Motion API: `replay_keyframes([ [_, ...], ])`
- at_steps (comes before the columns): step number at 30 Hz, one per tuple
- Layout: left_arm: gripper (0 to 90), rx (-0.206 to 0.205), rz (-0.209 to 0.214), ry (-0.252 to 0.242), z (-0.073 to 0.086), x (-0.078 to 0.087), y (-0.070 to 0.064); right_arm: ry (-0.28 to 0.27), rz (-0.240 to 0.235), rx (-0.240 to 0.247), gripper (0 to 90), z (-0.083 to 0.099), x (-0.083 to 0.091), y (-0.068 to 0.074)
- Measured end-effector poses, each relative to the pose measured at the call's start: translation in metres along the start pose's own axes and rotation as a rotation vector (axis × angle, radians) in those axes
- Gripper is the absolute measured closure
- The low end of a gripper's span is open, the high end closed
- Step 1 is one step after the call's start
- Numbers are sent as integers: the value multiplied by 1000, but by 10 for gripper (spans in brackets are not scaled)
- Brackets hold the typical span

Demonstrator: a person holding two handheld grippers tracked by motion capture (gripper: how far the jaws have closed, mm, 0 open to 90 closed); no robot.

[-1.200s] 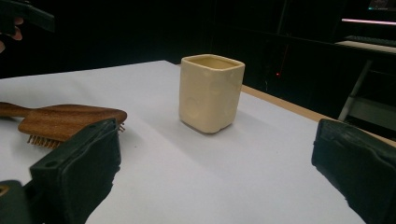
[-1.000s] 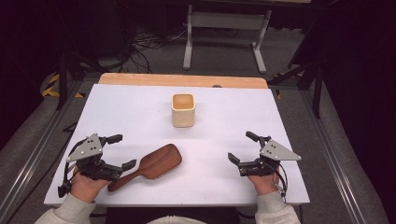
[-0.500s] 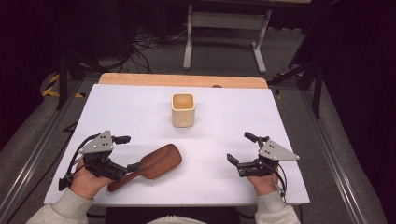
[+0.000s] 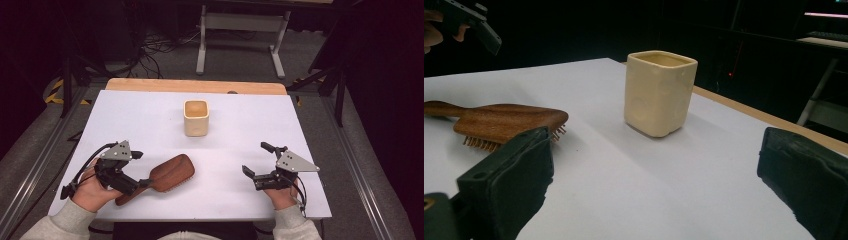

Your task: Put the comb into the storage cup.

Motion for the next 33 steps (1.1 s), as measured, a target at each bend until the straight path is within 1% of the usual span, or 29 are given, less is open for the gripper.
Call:
replay_keyframes([
  [6,74,-17,-3,85,5,-6,-2,3,-2,2,22,0,0,0],
  [7,75,-17,-3,85,5,-6,-2,3,-2,2,22,0,0,0],
  [8,75,-23,-2,112,7,-7,-2,3,-3,1,22,0,0,0],
  [9,75,-23,-2,112,7,-7,-2,3,-3,1,22,0,0,0],
  [10,75,-18,22,134,9,-10,-3,4,-4,1,22,1,0,0],
  [11,75,-18,22,134,9,-10,-3,4,-4,1,22,1,0,0],
  [12,75,-11,23,162,12,-12,-2,4,-5,0,22,1,-1,0],
  [15,75,-4,38,190,15,-15,-2,3,-6,2,22,1,-1,1],
  [16,76,-4,38,190,15,-15,-2,4,-6,1,22,1,0,1],
  [18,82,-7,54,222,18,-17,-3,4,-6,-2,22,1,-1,0],
  [19,84,0,57,233,19,-19,-4,5,-6,-1,22,1,-1,0],
  [20,86,0,57,233,19,-19,-4,4,-6,0,22,1,-1,0],
  [24,94,-1,73,297,24,-22,-6,6,-8,-2,22,1,-1,1],
  [26,95,3,72,301,25,-23,-6,6,-8,-2,22,1,-1,1],
  [27,95,12,75,311,25,-23,-6,5,-8,0,22,1,-1,1],
  [28,95,12,76,317,26,-24,-6,5,-8,0,22,1,-1,1],
  [29,99,9,77,333,28,-25,-6,6,-9,1,22,1,-1,1],
  [30,101,9,77,333,28,-25,-6,7,-10,2,22,1,-1,1],
  [31,104,9,77,356,30,-26,-6,7,-10,7,22,1,-1,1],
  [33,111,8,79,361,30,-27,-6,7,-10,7,22,1,-1,1],
])
Point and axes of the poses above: each handheld gripper's, and its own axes: x roughly backward along the jaws, z roughly out of its underside, y roughly to its left, the point moved 9 cm from there along -x, roughly forward along the jaws, and after that the axes turned 9 degrees about -x, right-handed, at the moved point
